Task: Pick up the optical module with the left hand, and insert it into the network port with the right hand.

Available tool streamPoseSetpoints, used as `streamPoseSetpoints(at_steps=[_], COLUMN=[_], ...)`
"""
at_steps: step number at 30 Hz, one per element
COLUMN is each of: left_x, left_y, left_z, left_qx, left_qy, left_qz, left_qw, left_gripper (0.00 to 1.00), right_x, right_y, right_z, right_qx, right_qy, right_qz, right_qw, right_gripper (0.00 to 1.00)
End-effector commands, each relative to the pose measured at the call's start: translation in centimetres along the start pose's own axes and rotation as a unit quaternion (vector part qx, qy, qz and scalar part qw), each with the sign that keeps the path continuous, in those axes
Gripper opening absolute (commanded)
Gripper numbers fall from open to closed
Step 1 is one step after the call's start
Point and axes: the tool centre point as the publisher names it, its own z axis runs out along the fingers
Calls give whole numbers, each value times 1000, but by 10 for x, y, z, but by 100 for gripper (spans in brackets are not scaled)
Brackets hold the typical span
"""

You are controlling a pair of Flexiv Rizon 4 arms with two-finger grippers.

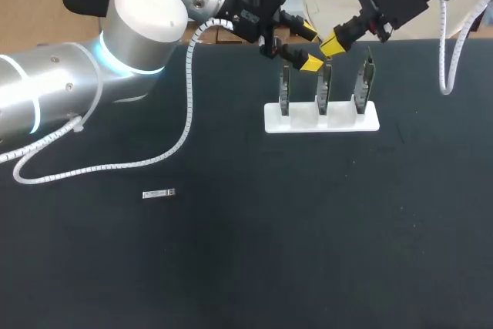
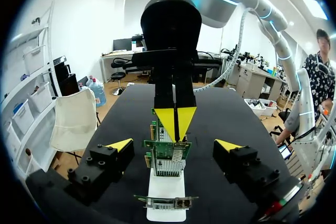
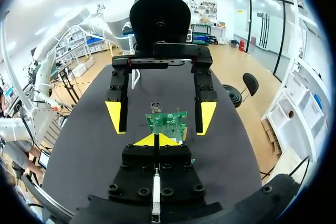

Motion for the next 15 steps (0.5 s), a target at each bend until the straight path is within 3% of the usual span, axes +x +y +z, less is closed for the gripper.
streamPoseSetpoints(at_steps=[1, 15], left_x=[-1, -1], left_y=[2, 2], left_z=[0, 0], left_qx=[2, 2], left_qy=[3, 3], left_qz=[0, 0], left_qw=[1000, 1000], left_gripper=[100, 100], right_x=[2, 5], right_y=[-2, -1], right_z=[2, 5], right_qx=[-2, -5], right_qy=[0, 1], right_qz=[1, 7], right_qw=[1000, 1000], right_gripper=[0, 0])
